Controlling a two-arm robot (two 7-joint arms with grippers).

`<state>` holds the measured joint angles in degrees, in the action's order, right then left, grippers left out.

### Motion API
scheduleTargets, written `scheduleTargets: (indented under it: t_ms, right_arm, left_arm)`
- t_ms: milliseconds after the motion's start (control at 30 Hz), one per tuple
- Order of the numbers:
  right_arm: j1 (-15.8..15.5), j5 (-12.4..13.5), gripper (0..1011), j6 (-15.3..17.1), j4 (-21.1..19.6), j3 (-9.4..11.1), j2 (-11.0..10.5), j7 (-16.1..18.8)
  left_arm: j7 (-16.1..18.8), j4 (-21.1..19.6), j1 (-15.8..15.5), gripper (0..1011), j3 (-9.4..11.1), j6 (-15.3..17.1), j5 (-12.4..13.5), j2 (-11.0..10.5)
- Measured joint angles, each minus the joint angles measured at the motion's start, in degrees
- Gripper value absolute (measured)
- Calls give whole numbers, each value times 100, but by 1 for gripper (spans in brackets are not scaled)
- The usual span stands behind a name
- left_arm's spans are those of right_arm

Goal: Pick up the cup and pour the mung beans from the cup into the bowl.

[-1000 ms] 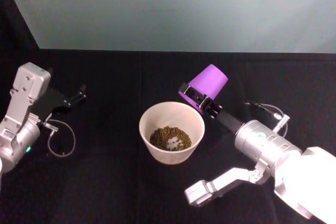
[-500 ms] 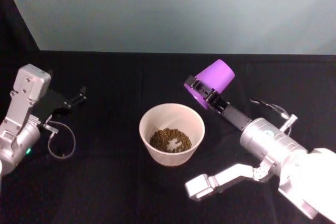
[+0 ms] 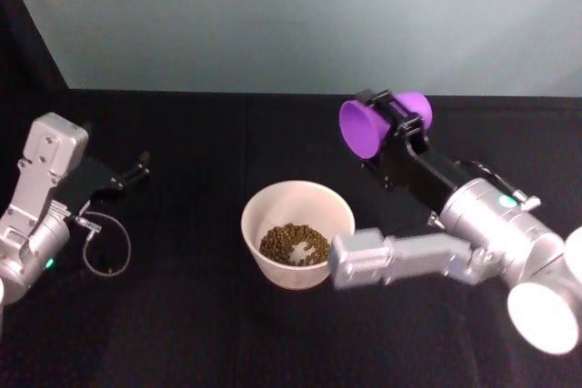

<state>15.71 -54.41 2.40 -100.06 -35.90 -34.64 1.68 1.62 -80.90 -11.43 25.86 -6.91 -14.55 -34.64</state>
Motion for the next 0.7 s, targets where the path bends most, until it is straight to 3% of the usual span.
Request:
scheduleTargets:
  t_ms: [33, 167, 200, 233, 367, 567, 600, 700]
  right_arm:
    - [-82, 471, 749, -73, -22, 197, 74, 91]
    - [-226, 1401, 749, -218, -34, 600, 234, 316]
    - [-283, 1859, 749, -283, -19, 779, 313, 457]
    - [-306, 2032, 749, -303, -8, 857, 351, 511]
    - [-431, 3200, 749, -437, 159, 1314, 581, 936]
    - [-510, 4249, 749, -567, 483, 1734, 796, 1457]
    - [-510, 4249, 749, -567, 483, 1734, 796, 1457]
    - [-525, 4665, 749, -743, 696, 1871, 867, 1681]
  left_arm:
    - [0, 0, 0, 1000, 0, 0, 0, 0]
    - [0, 0, 0, 1000, 0, 0, 0, 0]
    - [0, 0, 0, 1000, 0, 0, 0, 0]
    - [0, 0, 0, 1000, 0, 0, 0, 0]
    - [0, 0, 0, 1000, 0, 0, 0, 0]
    - [0, 0, 0, 1000, 0, 0, 0, 0]
    - [0, 0, 0, 1000, 0, 0, 0, 0]
    - [0, 0, 0, 1000, 0, 0, 0, 0]
